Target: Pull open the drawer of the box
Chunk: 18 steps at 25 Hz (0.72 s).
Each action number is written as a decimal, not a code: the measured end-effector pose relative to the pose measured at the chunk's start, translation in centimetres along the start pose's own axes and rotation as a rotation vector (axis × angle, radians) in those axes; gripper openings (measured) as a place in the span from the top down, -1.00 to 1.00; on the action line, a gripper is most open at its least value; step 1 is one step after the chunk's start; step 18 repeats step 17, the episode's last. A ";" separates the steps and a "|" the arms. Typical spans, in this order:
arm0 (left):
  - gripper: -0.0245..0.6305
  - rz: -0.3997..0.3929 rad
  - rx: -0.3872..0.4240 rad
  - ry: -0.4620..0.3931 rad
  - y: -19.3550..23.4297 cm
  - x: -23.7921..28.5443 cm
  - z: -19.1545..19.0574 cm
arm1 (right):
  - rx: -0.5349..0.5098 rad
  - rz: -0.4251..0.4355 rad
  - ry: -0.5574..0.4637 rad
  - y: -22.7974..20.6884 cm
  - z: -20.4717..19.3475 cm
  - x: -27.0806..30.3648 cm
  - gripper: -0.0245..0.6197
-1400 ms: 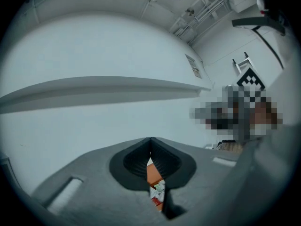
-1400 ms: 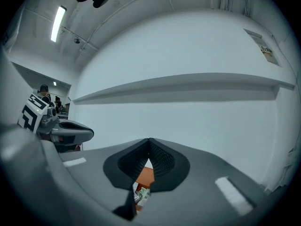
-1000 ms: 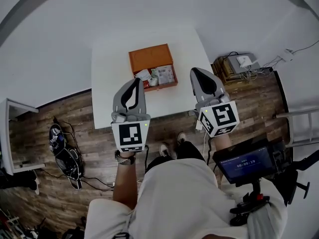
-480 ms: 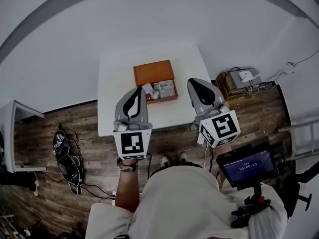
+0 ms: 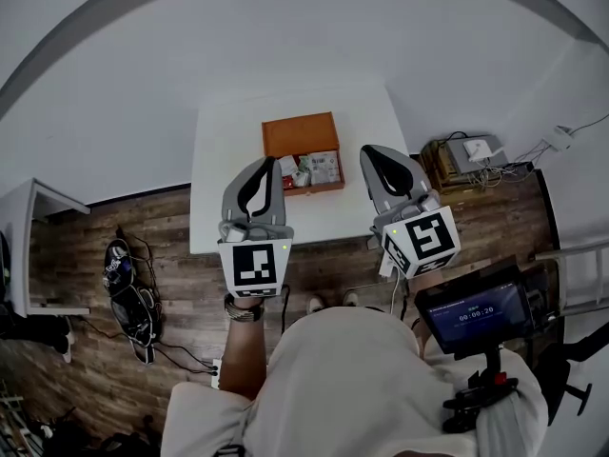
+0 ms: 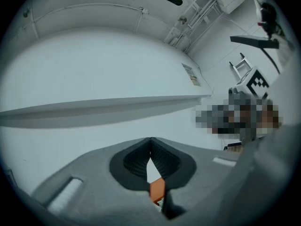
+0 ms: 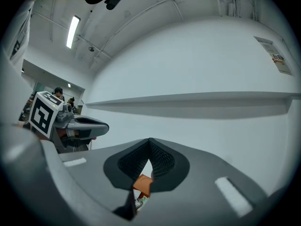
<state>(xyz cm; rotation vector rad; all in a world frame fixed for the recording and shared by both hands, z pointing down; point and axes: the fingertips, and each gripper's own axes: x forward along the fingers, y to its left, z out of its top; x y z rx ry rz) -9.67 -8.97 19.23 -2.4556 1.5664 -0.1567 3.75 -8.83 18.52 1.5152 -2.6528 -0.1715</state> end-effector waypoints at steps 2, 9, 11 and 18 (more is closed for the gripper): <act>0.91 0.001 0.001 0.001 -0.1 0.1 0.0 | -0.001 0.002 -0.010 -0.1 0.3 0.2 0.92; 0.91 -0.006 -0.005 0.002 -1.2 0.7 0.0 | -0.008 0.005 -0.030 -0.8 0.9 0.4 0.92; 0.91 -0.008 -0.007 0.004 -1.3 0.7 0.0 | -0.007 0.005 -0.032 -0.9 1.0 0.6 0.92; 0.91 -0.007 -0.007 0.019 -3.7 3.7 0.3 | 0.011 0.003 -0.024 -5.0 0.1 0.2 0.92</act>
